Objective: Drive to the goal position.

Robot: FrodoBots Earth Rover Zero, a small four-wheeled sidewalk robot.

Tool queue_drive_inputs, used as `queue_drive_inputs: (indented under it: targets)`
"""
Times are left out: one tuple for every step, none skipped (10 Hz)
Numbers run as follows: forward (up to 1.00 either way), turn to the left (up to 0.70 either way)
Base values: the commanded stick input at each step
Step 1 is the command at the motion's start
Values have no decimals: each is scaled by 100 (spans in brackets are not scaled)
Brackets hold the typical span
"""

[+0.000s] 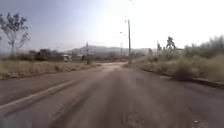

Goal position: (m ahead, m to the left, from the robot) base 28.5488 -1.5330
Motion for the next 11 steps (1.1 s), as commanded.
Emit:
queue_drive_inputs:
  targets:
    - [100,0]
    - [100,0]
    - [100,0]
    - [100,0]
    - [100,0]
    - [100,0]
    - [100,0]
    - [100,0]
    - [100,0]
    - [100,0]
    - [100,0]
